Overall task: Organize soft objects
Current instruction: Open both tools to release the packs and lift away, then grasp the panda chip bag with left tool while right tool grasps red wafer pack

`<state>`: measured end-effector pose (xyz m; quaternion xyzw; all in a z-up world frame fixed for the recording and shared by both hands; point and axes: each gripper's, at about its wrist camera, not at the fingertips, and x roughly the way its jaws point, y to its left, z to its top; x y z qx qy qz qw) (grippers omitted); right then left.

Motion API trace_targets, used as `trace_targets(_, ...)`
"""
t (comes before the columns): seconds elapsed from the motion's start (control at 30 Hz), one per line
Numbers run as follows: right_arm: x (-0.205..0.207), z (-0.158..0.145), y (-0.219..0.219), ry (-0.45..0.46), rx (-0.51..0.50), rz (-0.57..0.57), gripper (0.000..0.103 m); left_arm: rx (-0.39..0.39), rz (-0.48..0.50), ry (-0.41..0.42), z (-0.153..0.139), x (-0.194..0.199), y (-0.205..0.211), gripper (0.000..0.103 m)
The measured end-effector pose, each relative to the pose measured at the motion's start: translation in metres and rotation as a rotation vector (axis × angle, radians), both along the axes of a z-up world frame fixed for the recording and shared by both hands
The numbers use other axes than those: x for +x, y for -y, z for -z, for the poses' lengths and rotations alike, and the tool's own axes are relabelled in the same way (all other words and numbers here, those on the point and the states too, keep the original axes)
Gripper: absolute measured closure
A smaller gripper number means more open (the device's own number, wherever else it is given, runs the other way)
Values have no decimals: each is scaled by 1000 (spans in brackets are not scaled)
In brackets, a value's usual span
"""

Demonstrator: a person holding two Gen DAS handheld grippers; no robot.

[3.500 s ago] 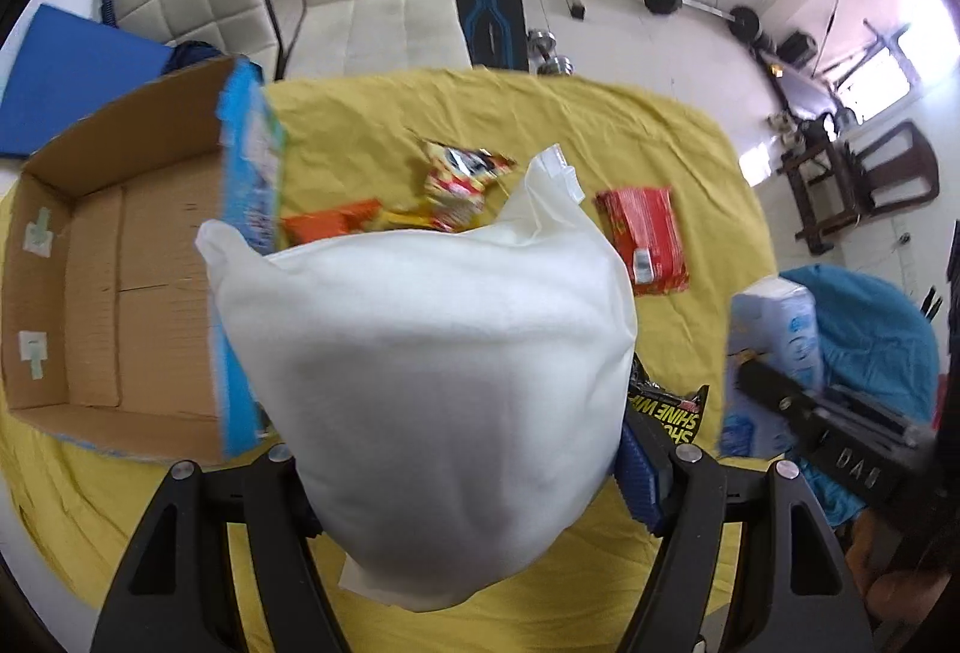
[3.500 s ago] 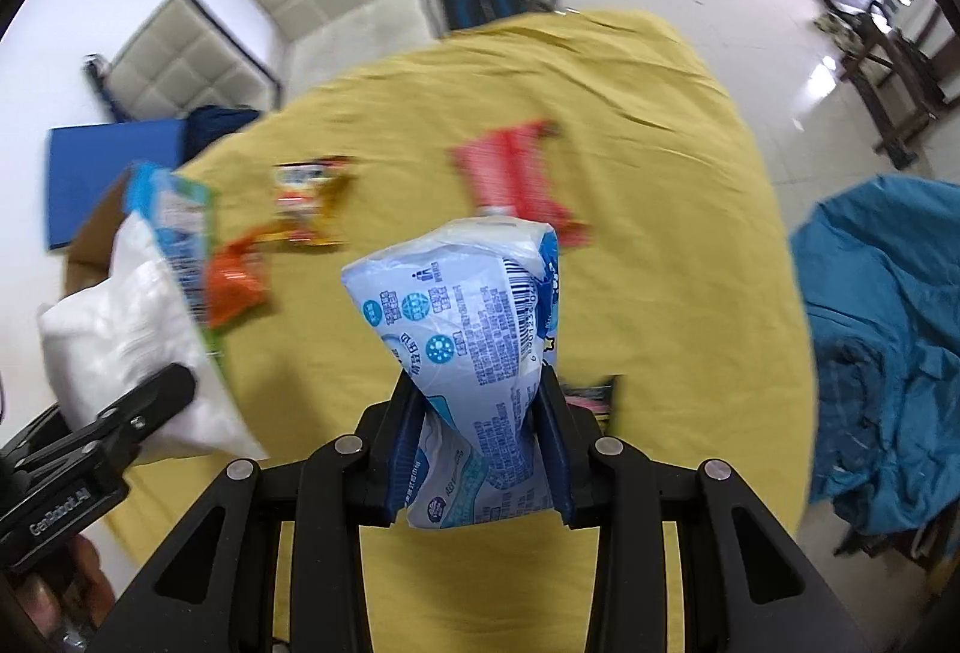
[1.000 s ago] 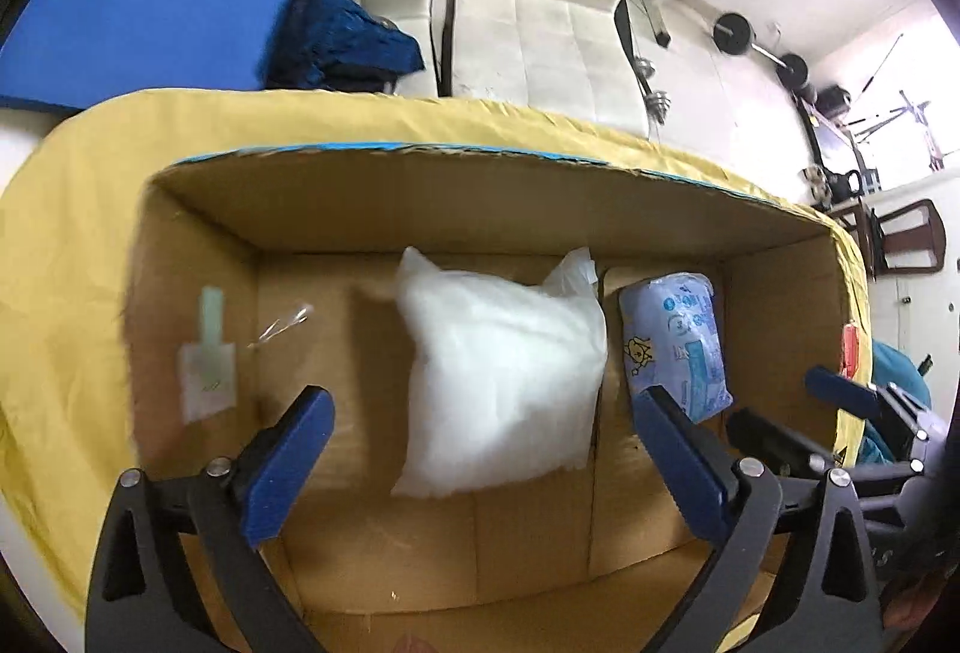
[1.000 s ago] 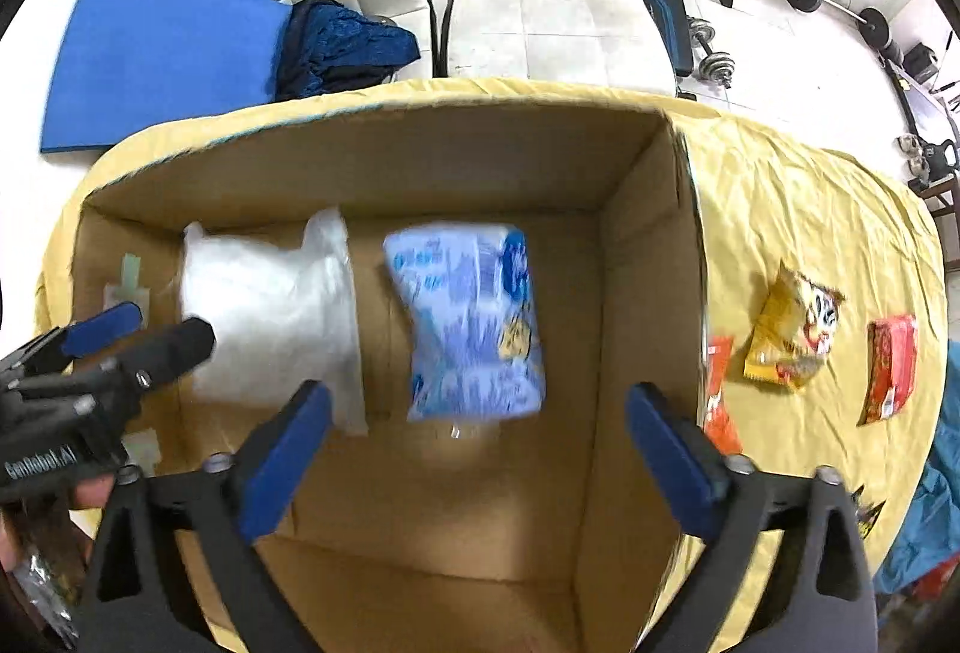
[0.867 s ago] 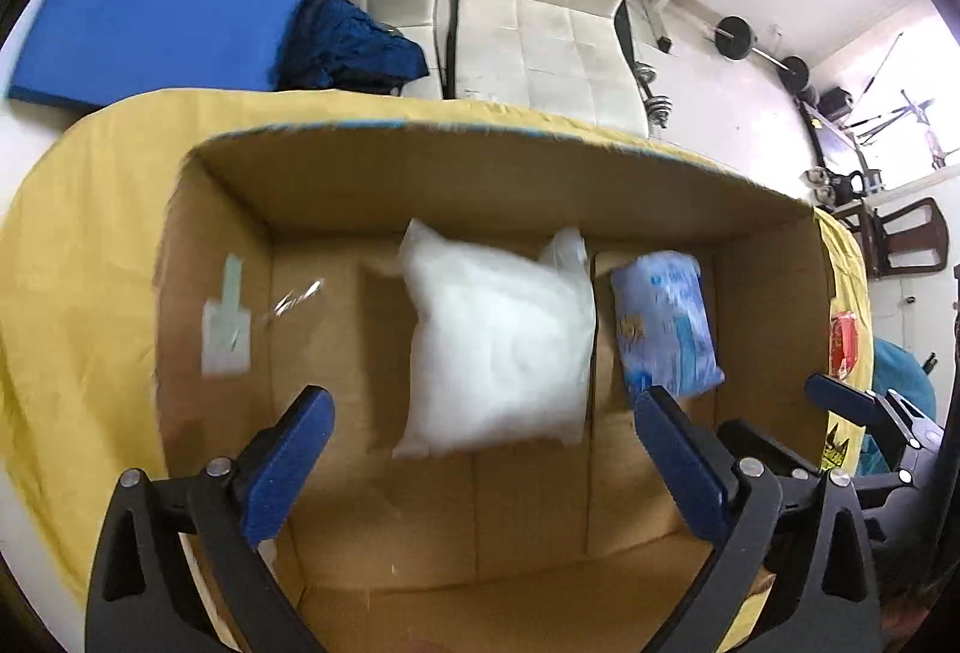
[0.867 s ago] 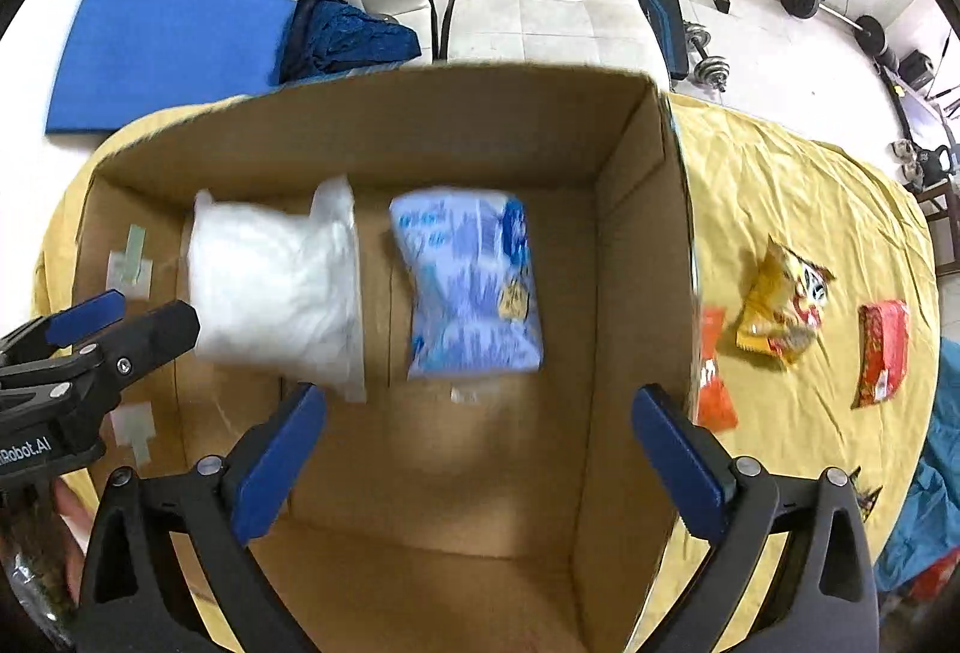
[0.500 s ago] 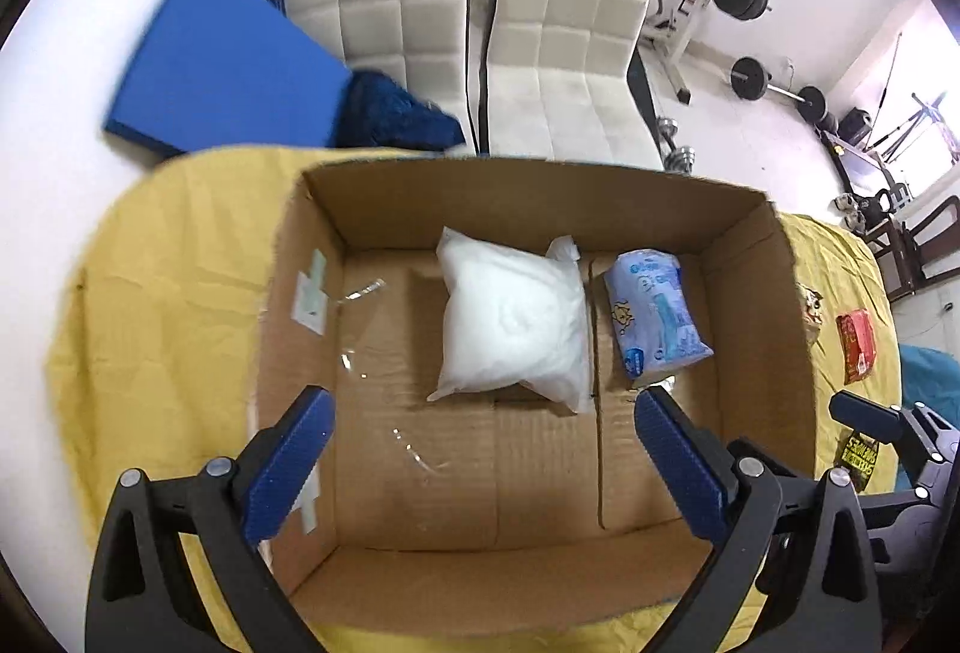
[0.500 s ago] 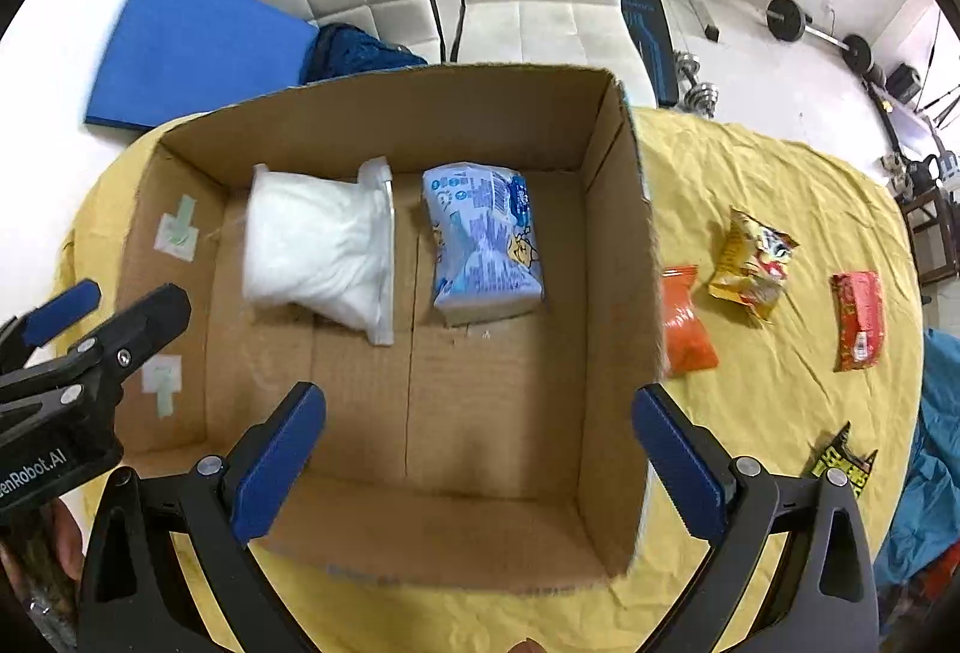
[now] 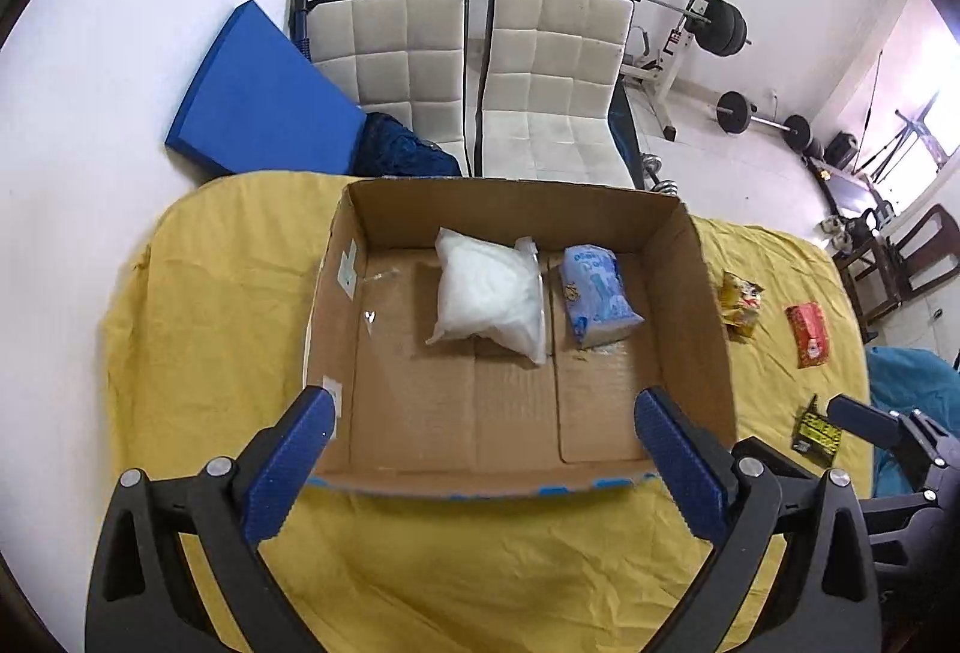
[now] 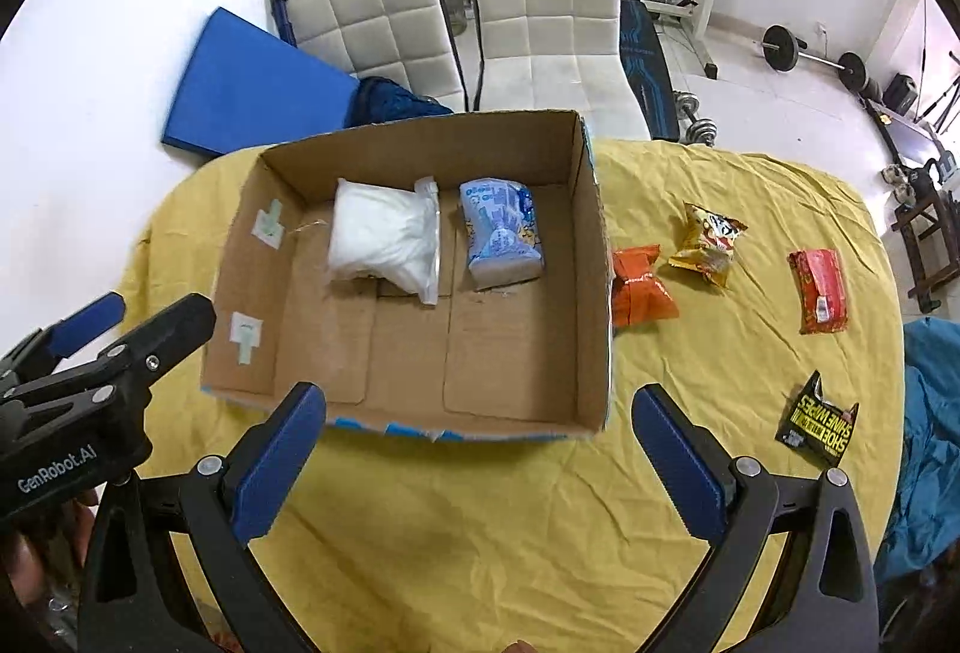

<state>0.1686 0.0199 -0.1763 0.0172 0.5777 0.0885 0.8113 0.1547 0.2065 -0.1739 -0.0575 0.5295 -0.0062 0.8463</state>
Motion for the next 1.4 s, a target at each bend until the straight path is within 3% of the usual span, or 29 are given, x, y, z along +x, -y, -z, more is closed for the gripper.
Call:
trace_targets(0.43,-30,-40,44,40,87,-28,0,29,-28,69,-49,-34,40,0)
trace_targets(0.6,-23,-42,99,21,108,7,0,22,-2,62,-56,-26,84,0)
trace_targets(0.77,-4,-28,191,-12,54,109,0,-2,68,30,-44,-2,144,0)
trace_targets(0.93,35,7,286,-72,-44,197,0,-59,142,-82,-5,47,216,0)
trace_targets(1.1,88,74,366,-188,-14,283,0,-76,190,-214,47,109,279,0)
trace_targets(1.2,117,115,390,-253,17,313,0,-31,213,-284,87,146,310,1)
trace_targets(1.27,133,142,399,-296,30,319,0,-1,226,-345,121,169,327,10)
trace_targets(1.4,159,190,396,-357,-17,299,1,21,215,-452,178,197,339,15)
